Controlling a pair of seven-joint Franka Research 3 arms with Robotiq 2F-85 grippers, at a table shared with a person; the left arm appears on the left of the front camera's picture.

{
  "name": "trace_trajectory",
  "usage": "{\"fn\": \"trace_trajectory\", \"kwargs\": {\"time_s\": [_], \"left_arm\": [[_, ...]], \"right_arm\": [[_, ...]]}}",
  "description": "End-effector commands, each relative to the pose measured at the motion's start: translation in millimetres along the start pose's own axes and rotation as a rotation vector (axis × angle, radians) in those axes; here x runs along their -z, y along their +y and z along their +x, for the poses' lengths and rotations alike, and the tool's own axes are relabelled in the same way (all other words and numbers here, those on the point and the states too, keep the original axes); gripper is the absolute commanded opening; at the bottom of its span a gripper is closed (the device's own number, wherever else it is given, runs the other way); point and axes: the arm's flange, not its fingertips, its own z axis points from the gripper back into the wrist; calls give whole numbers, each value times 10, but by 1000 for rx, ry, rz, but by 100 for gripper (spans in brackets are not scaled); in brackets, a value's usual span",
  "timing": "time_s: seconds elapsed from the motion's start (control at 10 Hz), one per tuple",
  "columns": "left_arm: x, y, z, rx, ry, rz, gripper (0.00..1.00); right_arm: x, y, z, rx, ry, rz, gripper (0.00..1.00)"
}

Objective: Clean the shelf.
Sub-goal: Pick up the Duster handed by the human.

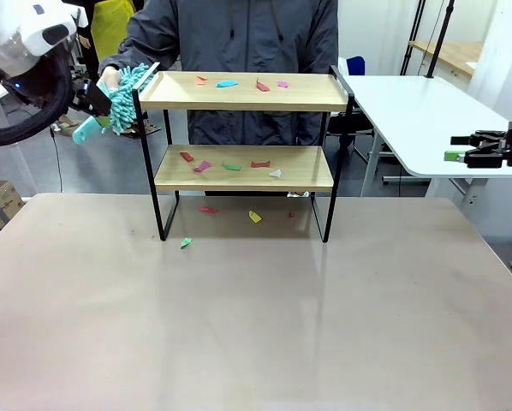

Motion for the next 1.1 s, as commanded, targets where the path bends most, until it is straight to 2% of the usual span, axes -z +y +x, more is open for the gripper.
{"fn": "trace_trajectory", "kwargs": {"time_s": [0.0,0.2,0.3,0.4,0.5,0.7,0.8,1.0], "left_arm": [[123,-23,-29,-33,-5,65,100],[204,17,-30,-35,4,72,100],[235,26,-28,-26,6,77,55],[243,28,-22,-22,6,62,44],[253,29,-9,-23,3,55,0],[263,31,-3,-27,-3,44,0],[259,36,-2,-30,-7,41,18],[257,41,0,-44,-3,27,0]], "right_arm": [[19,41,88,16,2,-16,100],[19,41,88,16,2,-16,100],[19,41,88,16,2,-16,100],[19,41,88,16,2,-16,100],[19,41,88,16,2,-16,100],[19,41,88,16,2,-16,100],[19,41,88,16,2,-16,100],[19,41,88,16,2,-16,100]]}}
